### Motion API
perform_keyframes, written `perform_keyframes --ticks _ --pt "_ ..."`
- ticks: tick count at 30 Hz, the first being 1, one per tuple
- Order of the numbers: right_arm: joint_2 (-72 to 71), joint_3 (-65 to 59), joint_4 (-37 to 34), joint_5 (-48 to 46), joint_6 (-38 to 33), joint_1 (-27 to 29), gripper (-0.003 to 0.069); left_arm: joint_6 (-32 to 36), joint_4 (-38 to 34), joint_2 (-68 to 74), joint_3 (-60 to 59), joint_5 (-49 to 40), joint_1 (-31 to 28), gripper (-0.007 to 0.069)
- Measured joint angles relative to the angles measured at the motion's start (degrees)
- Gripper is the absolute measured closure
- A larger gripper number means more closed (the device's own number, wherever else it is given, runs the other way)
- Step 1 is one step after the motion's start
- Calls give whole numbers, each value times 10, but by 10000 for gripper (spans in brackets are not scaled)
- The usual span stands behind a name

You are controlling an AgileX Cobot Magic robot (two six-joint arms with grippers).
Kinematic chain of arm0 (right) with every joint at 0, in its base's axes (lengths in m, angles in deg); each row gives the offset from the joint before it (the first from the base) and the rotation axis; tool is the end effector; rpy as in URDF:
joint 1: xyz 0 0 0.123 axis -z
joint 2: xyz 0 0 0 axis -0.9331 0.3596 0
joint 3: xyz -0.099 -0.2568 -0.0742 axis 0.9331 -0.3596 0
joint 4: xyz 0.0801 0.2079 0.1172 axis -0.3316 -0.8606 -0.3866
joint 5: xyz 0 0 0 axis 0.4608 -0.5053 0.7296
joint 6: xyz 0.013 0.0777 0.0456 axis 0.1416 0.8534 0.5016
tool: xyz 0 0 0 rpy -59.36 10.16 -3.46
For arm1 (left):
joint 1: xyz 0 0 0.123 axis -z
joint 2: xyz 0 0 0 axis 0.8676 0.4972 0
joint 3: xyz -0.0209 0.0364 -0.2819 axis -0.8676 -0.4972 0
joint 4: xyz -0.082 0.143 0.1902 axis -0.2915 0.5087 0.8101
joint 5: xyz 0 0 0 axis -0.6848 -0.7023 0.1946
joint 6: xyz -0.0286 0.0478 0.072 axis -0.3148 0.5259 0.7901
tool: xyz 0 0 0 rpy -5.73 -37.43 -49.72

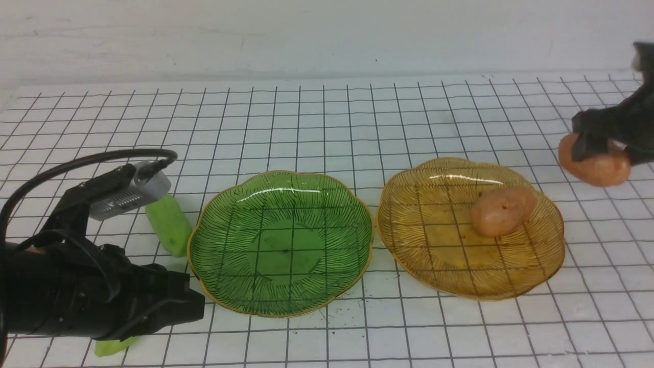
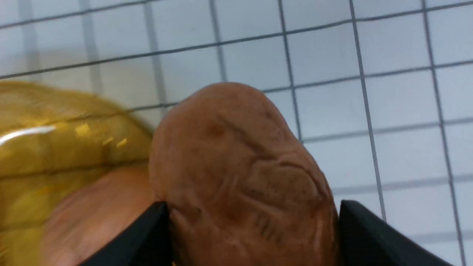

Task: Put different types of vegetables on the plate.
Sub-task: 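Put the potato onto the plate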

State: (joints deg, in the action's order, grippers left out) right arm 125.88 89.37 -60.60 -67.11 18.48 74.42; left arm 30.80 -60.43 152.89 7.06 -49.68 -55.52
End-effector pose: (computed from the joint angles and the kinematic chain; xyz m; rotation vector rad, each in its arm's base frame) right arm 0.3832 -0.0261 0.2674 0.1625 2.7438 0.1484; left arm 0.1881 -0.0598 0.2597 0.0465 2.5899 -0.7570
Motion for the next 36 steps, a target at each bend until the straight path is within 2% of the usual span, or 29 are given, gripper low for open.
perform_keyframes --ticks 3,4,7,11,15,19,25,26,30,32,35,36 --pt "-52 2 -35 -82 -9 0 145 0 0 0 0 0 0 517" --pt "-71 -8 -67 -118 -23 0 145 0 4 0 0 0 0 517" --pt "-84 -48 -99 -146 -49 -9 145 0 19 0 0 0 0 517" --pt "-84 -101 -104 -137 -56 -34 145 0 29 0 0 0 0 517" --pt "-75 -171 -100 -61 -57 -90 145 1 32 0 0 0 0 517" --pt "-62 -180 -96 -9 -57 -127 145 1 33 0 0 0 0 517" --pt "-52 -181 -86 34 -55 -148 143 2 33 0 0 0 0 517" --pt "-49 -181 -83 41 -49 -149 125 2 33 0 0 0 0 517" --pt "-47 -181 -78 45 -29 -149 32 2 33 0 0 0 0 517" --pt "-47 -172 -76 30 -27 -149 8 2 33 0 0 0 0 517" --pt "-47 -151 -72 -1 -27 -149 11 2 33 0 0 0 0 517" --pt "-47 -132 -70 -25 -27 -149 34 2 33 0 0 0 0 517"
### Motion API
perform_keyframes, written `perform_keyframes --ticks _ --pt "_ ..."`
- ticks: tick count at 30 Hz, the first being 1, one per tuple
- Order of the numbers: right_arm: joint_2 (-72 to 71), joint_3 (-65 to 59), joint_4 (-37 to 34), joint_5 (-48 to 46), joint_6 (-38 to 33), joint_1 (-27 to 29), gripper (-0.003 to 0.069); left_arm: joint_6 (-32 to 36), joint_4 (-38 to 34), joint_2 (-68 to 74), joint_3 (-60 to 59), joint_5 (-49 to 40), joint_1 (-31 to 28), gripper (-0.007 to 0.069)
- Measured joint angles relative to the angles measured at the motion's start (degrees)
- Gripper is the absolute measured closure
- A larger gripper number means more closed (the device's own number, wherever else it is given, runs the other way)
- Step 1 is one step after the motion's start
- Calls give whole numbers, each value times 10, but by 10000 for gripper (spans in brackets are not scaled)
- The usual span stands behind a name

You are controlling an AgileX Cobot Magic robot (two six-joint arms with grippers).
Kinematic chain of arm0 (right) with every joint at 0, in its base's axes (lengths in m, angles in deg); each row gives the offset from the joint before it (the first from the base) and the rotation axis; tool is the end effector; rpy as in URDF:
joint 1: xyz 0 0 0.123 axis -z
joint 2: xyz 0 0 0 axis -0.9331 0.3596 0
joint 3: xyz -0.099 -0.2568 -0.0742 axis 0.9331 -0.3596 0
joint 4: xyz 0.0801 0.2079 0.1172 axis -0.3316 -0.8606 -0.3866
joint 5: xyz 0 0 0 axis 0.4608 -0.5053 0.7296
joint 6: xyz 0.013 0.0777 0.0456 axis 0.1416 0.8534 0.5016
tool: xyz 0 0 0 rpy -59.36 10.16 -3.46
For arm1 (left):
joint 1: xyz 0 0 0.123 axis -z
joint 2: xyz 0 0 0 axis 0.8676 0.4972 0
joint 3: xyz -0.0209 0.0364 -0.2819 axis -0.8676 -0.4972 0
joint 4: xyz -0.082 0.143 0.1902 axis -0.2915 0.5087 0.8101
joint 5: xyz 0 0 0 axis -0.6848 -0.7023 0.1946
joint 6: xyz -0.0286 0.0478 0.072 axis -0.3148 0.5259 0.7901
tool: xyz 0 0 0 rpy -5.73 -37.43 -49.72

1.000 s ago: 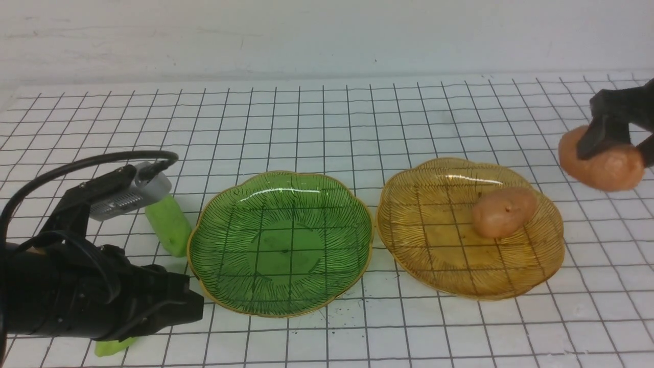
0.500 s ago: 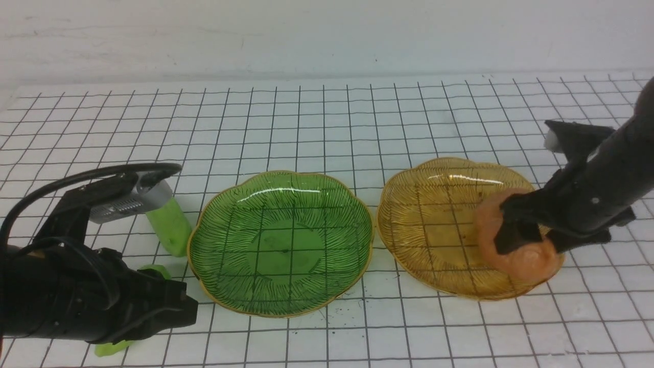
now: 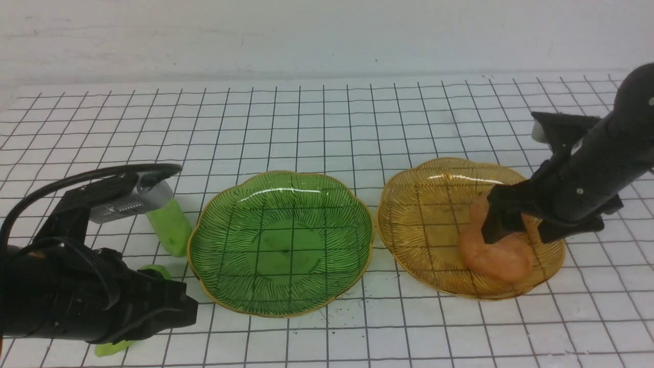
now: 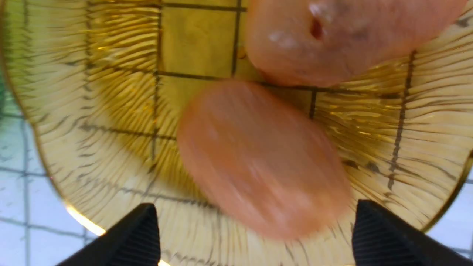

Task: Put different types of vegetables on the plate.
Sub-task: 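Put the potato onto the plate, then put the green cucumber next to the left plate into that plate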

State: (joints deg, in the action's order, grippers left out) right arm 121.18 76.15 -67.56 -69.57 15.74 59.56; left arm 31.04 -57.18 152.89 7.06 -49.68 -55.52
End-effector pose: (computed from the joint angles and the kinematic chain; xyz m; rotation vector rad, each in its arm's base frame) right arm 0.3297 0.0748 0.2352 -0.1844 2.9345 0.3602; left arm 0.1875 -0.0568 0.2574 0.0948 2.6079 -0.6926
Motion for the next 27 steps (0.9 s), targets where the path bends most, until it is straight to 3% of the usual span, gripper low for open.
perform_keyframes --ticks 2,4,7,11,14,19,24,27 --pt "0 18 2 -23 -1 0 64 0 0 0 0 0 0 517" --pt "0 62 6 -88 -8 0 177 0 4 0 0 0 0 517" --pt "0 82 7 -119 -19 0 287 0 17 0 0 0 0 517" --pt "-28 79 3 -130 -25 0 567 -4 84 0 0 1 0 517" --pt "-74 48 -20 -132 -27 0 652 -32 141 0 0 8 0 516" --pt "-147 -15 -31 -135 -40 0 671 -101 178 0 0 29 0 496" --pt "-228 -93 -32 -138 -46 0 671 -128 213 0 0 47 0 416" --pt "-278 -137 -33 -140 -51 0 671 -133 243 0 0 76 0 321"
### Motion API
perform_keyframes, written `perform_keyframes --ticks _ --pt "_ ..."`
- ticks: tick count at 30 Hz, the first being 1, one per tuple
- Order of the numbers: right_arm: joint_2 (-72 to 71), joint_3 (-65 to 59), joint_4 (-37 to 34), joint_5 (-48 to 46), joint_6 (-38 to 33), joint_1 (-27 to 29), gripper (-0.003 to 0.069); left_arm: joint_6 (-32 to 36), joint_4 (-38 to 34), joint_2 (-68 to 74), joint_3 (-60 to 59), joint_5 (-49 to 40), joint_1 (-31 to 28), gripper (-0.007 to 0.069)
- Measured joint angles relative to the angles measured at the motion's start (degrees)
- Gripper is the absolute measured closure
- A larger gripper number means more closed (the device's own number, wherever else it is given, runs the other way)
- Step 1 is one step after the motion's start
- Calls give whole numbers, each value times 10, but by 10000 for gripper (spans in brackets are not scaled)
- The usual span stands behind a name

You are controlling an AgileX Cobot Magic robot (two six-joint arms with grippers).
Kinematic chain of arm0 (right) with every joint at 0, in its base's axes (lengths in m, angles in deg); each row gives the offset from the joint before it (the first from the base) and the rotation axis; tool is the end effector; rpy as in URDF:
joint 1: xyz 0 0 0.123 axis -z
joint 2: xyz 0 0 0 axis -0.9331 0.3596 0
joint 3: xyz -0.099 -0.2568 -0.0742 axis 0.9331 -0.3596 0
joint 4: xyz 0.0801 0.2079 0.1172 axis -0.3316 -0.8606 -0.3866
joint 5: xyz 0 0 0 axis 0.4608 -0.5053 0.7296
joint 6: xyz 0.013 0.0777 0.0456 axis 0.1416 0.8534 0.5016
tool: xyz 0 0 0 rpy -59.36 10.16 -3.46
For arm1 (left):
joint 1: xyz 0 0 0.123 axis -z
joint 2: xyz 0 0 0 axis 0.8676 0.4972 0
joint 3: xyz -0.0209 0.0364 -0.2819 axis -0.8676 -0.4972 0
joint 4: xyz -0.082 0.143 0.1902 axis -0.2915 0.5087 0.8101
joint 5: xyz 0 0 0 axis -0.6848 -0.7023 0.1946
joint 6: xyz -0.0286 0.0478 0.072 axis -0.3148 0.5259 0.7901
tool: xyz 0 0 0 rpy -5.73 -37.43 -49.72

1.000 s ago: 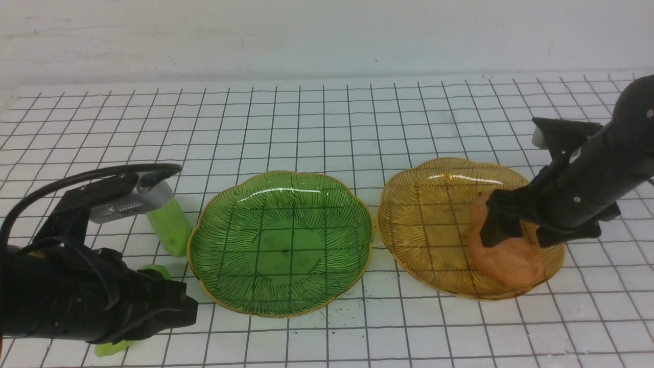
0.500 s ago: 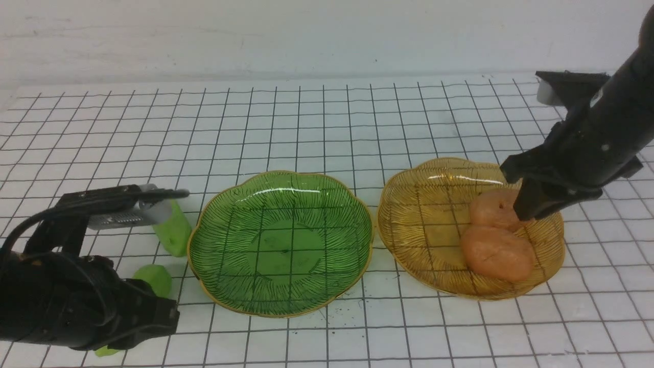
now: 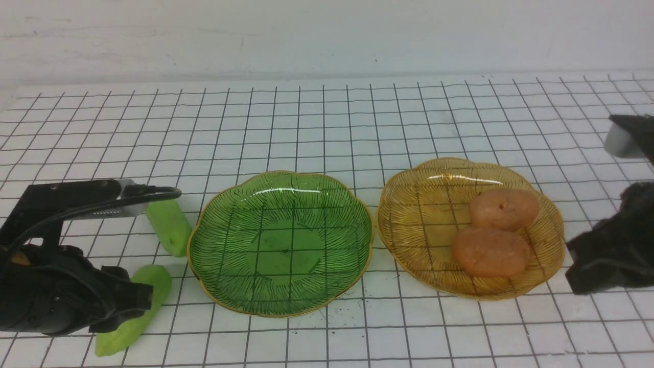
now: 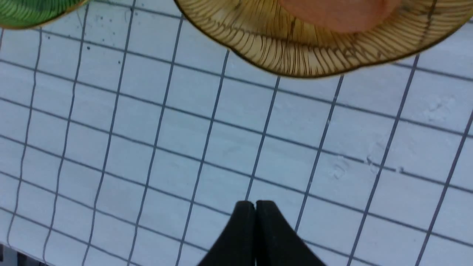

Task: Put different types of vegetables on the plate.
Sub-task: 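Put the green cucumber next to the left plate into that plate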

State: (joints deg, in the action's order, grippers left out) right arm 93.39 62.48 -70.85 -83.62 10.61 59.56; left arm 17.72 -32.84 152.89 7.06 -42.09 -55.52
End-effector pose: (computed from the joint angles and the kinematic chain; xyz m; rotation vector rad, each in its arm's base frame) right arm 0.2041 0.0615 0.3033 -0.3818 2.8890 0.4626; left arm 0.1963 -0.0298 0.2509 0.0751 2.6056 -0.2483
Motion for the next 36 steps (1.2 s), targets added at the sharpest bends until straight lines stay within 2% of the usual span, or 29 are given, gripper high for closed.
perform_keyframes --ticks 2,5,9,23,25,27,32,36 --pt "-10 -12 0 0 -2 0 671 0 7 1 0 10 0 285" --pt "-26 -31 0 -2 -4 0 673 -1 28 12 0 37 0 190" --pt "-26 -31 -1 -2 -4 0 673 -1 62 58 0 61 0 148" --pt "-26 -31 0 -2 -7 0 673 -1 96 225 7 154 0 154" --pt "-26 -31 0 -2 -8 0 673 -1 93 239 7 149 0 176" --pt "-26 -31 0 -2 -8 0 673 -3 90 254 5 142 0 240" --pt "-26 -31 0 -2 -11 0 673 -30 91 251 7 126 0 244" --pt "-26 -31 0 2 -17 0 673 -45 94 218 20 40 0 244"
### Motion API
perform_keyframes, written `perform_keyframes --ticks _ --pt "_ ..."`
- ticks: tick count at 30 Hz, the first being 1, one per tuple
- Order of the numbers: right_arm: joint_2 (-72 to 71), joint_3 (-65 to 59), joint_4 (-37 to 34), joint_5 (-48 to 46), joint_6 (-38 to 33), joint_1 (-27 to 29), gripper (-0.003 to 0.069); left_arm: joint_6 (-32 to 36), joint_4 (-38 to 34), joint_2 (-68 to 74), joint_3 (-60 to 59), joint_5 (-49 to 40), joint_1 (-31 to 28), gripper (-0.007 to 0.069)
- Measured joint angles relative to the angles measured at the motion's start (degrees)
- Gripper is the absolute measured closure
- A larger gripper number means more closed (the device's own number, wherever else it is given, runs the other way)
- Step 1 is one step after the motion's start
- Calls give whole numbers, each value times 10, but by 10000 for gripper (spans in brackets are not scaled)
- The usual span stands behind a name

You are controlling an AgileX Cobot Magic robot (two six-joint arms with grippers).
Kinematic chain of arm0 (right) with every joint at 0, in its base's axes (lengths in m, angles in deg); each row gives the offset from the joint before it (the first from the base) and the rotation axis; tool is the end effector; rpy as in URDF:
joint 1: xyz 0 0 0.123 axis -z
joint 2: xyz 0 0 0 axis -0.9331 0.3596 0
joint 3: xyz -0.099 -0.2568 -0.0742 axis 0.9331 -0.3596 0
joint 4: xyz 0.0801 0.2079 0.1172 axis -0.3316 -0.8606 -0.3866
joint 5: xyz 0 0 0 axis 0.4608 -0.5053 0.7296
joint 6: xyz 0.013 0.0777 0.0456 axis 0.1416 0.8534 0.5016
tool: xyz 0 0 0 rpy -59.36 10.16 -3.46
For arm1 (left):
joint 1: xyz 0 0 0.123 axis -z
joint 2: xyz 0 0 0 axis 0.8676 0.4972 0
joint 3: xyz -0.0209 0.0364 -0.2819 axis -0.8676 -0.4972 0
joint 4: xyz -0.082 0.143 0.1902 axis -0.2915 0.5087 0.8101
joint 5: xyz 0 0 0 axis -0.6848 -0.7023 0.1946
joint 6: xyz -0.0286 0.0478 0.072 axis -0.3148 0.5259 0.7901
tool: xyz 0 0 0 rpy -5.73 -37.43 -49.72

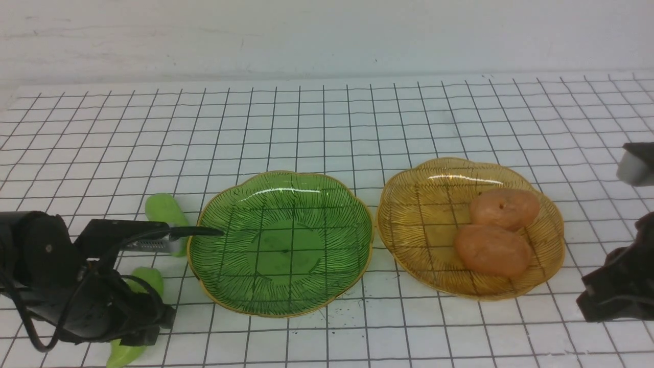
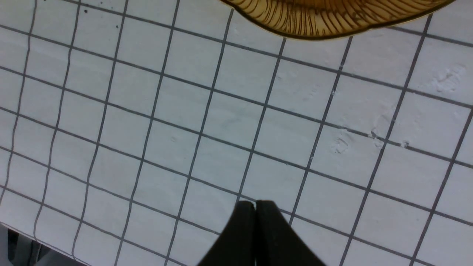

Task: Put different types of vegetables on the plate.
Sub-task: 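Put the green cucumber next to the left plate into that plate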

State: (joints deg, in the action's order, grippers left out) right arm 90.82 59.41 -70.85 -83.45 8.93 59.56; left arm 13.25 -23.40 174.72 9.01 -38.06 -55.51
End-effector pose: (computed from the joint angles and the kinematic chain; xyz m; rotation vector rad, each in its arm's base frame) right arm 0.1912 0.0593 0.2981 -0.4217 2.8853 0.4581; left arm 0.2436 -0.0238 0.1757 0.0982 2.8933 -0.0777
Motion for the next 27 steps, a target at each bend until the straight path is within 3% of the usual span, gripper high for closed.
perform_keyframes --ticks 4,7,8,13,19,21,27 --pt "0 0 0 7 -1 0 673 -14 -11 -50 43 -76 0 244" --pt "0 0 -1 15 -2 0 673 -29 -63 -74 90 -95 0 244" --pt "0 0 -3 19 -2 0 673 -29 -116 -75 116 -94 0 244" --pt "0 0 -7 25 -4 0 673 -3 -246 -43 155 -82 2 244" --pt "0 0 -9 29 -4 0 673 86 -381 48 195 -37 38 239" --pt "0 0 -9 29 -4 0 673 104 -405 73 206 -28 49 223" --pt "0 0 -9 30 -6 0 673 174 -459 157 243 1 59 71"
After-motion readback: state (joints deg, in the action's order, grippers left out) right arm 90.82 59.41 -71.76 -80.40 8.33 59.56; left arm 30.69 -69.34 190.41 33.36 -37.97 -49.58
